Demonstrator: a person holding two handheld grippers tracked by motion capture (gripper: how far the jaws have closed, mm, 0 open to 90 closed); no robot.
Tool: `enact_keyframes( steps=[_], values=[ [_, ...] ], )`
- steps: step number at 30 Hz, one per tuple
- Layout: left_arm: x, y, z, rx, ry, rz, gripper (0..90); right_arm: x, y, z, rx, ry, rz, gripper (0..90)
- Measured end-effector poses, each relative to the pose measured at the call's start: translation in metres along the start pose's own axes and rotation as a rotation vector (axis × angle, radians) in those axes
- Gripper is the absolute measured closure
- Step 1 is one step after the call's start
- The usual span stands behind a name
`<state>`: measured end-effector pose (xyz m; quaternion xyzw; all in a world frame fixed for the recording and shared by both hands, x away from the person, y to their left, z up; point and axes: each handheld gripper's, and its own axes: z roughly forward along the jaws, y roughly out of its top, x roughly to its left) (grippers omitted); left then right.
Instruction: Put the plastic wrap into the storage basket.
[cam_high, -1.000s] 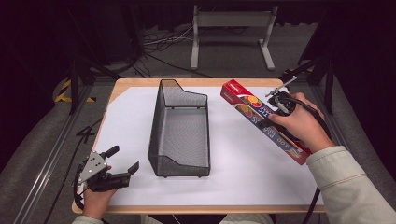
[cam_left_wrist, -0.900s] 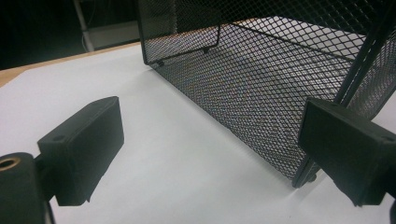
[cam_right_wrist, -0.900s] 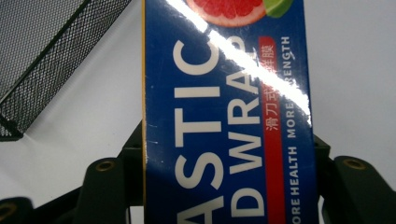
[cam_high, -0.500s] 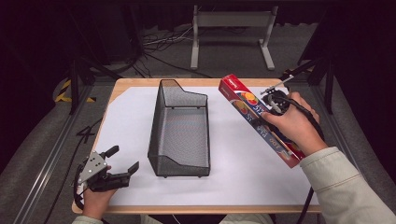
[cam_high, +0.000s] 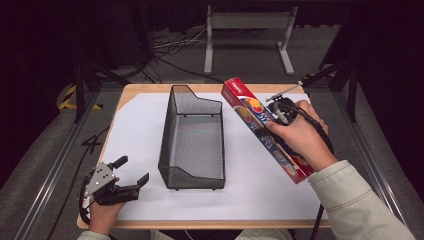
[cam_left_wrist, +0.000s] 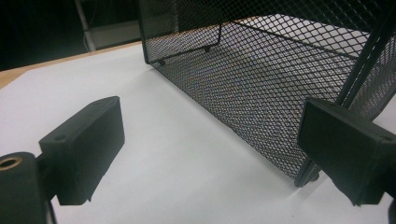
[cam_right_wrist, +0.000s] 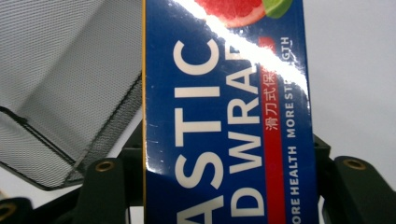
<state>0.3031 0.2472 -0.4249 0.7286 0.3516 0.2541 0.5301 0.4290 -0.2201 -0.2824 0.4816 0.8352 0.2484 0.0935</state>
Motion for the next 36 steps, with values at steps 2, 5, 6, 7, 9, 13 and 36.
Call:
enact_keyframes(
  steps=[2,5,6,7,9,13,36],
  values=[
    [0.0,0.0,0.001,-0.006,-0.001,0.003,8.4,0.009,0.003,0.001,0.0,0.011,0.0,40.6],
    [0.0,0.0,0.001,-0.01,-0.004,0.003,8.3,0.023,0.009,0.004,0.001,0.005,-0.006,40.6],
    [0.001,0.0,0.001,-0.012,-0.005,0.002,8.4,0.028,0.01,0.005,0.001,0.009,-0.002,40.5],
    [0.001,0.0,0.001,-0.011,-0.004,0.001,8.3,0.032,0.011,0.006,-0.004,0.012,-0.003,40.5],
    [0.001,0.0,0.002,-0.013,-0.007,0.0,8.3,0.039,0.013,0.009,-0.009,0.008,-0.008,40.5],
    [0.002,0.002,0.005,-0.017,-0.015,0.005,8.4,0.054,0.019,0.016,0.012,-0.003,-0.008,40.5],
    [0.002,0.011,0.03,0.002,-0.058,0.014,8.1,0.107,0.047,0.055,0.073,-0.012,0.051,40.5]
  ],
)
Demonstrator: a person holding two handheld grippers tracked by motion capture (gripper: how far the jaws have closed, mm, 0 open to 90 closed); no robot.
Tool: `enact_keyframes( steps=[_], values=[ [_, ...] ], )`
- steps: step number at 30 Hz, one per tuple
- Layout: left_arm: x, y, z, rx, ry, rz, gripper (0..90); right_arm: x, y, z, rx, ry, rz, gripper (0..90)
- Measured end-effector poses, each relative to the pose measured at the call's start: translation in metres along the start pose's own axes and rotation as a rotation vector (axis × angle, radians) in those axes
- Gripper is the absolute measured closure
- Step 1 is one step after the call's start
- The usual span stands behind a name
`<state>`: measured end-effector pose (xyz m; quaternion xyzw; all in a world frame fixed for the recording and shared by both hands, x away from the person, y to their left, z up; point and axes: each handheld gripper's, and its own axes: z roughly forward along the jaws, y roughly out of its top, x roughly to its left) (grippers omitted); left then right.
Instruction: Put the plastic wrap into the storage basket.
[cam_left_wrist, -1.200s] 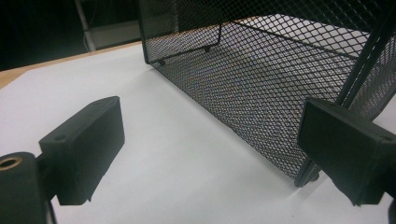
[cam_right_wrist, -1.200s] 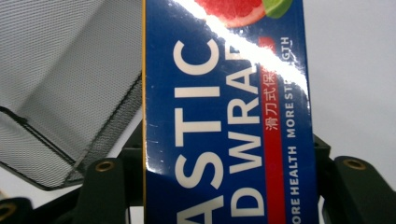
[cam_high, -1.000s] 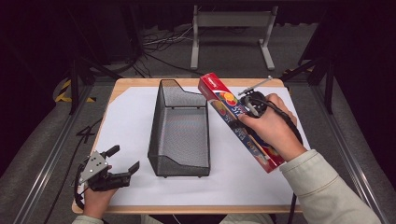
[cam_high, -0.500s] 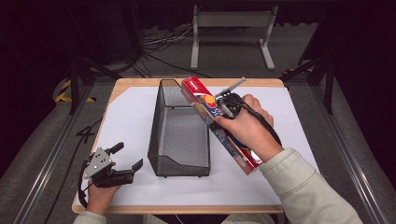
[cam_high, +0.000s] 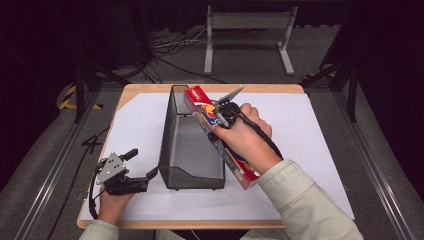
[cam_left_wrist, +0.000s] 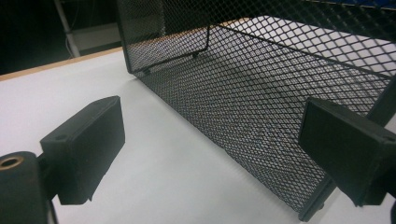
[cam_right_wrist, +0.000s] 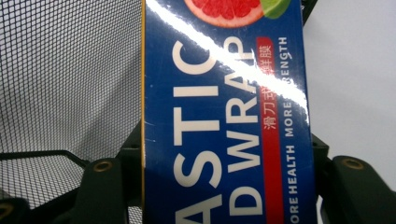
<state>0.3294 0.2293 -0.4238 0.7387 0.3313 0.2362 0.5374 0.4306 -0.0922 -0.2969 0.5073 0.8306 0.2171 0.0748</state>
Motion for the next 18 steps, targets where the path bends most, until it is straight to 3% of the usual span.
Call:
enact_keyframes(
  steps=[5,11,18],
  values=[
    [0.001,0.001,0.0,-0.003,-0.001,-0.016,7.9,0.01,0.002,0.008,0.017,0.011,0.028,40.5],
    [0.001,0.001,0.0,-0.005,0.002,-0.014,7.9,0.02,0.006,0.014,0.018,0.022,0.029,40.5],
    [0.001,0.0,0.0,-0.003,0.002,-0.02,8.0,0.02,0.01,0.024,0.034,0.014,0.059,40.4]
  ],
)
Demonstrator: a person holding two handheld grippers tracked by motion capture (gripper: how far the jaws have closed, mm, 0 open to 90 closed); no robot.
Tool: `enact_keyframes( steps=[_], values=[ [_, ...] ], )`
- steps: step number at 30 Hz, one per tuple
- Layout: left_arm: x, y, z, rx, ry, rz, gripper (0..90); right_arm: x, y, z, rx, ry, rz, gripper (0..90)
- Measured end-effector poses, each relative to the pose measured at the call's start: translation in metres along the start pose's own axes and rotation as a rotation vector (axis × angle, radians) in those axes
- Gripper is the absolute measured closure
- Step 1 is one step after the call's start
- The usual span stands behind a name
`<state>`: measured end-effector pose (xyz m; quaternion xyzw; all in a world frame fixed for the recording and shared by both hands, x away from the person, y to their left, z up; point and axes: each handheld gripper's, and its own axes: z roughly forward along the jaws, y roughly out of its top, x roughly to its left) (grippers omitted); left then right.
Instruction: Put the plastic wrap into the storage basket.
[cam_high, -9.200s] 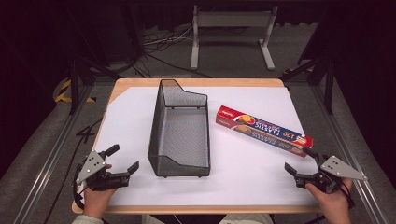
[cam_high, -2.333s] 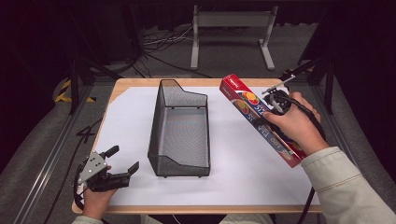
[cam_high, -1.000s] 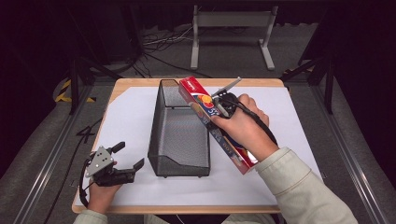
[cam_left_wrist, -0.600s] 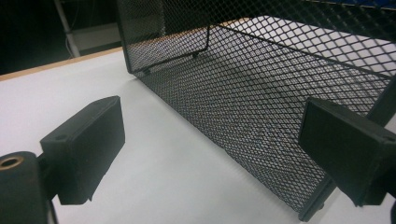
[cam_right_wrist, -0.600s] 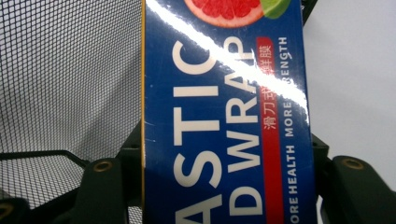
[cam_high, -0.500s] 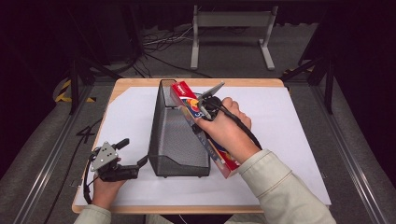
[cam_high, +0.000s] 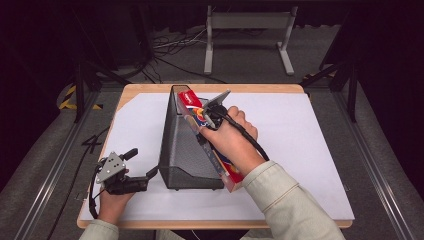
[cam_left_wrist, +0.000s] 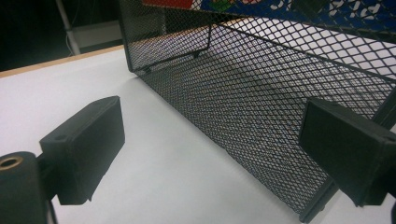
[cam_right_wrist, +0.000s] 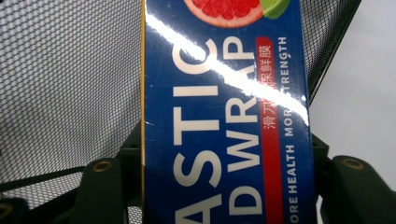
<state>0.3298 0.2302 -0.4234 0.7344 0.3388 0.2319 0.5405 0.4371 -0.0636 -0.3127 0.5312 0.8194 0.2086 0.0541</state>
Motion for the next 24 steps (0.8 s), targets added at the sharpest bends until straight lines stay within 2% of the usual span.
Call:
enact_keyframes(
  steps=[8,14,24],
  values=[
    [0.0,0.0,0.003,0.006,-0.003,0.006,8.0,0.0,-0.001,0.015,0.031,-0.011,-0.001,40.4],
    [-0.001,0.0,0.003,0.009,-0.004,0.009,8.0,0.002,0.001,0.021,0.03,-0.027,-0.009,40.4],
    [-0.001,-0.001,0.0,0.006,0.0,0.004,8.0,0.006,0.007,0.032,0.06,-0.037,-0.021,40.2]
  ],
)
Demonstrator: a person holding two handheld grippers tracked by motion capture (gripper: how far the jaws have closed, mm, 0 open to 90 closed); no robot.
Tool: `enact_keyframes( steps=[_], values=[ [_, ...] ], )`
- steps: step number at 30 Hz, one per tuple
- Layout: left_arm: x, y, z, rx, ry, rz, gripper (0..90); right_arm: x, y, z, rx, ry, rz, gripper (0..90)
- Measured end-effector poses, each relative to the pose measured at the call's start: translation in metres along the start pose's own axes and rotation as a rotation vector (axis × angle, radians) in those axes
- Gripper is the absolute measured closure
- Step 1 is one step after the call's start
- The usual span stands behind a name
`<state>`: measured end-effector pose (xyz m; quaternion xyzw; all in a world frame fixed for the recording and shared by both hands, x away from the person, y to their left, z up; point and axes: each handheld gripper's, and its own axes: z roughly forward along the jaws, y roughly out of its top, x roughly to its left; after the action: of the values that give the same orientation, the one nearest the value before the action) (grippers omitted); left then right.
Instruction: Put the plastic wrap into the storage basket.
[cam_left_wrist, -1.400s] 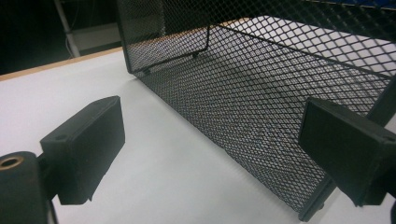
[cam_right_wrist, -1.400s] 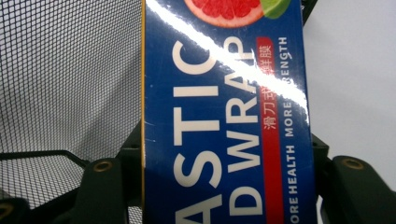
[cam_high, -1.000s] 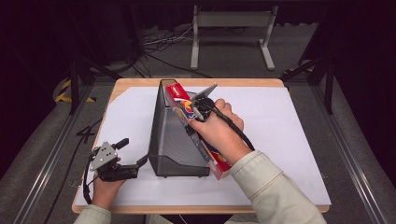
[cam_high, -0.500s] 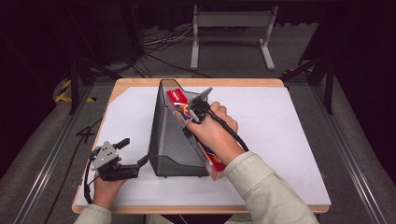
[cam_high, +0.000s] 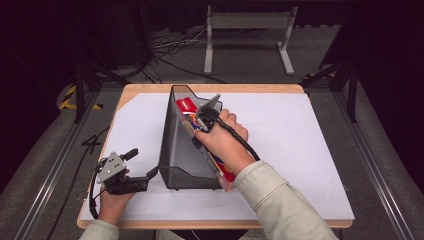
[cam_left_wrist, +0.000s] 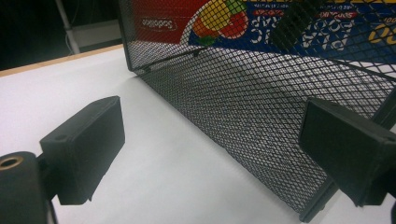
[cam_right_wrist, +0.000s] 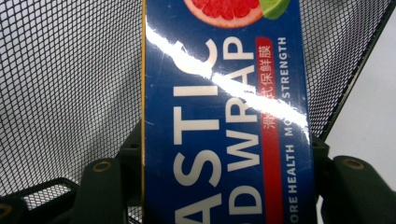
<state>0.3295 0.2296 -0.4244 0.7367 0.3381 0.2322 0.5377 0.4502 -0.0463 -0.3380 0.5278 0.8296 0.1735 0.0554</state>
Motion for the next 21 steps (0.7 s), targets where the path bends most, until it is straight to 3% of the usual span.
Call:
enact_keyframes(
  steps=[21],
  values=[
    [0.001,-0.005,-0.013,-0.005,0.027,-0.009,8.1,0.005,0.012,0.018,0.075,-0.045,-0.009,39.6]
  ],
)
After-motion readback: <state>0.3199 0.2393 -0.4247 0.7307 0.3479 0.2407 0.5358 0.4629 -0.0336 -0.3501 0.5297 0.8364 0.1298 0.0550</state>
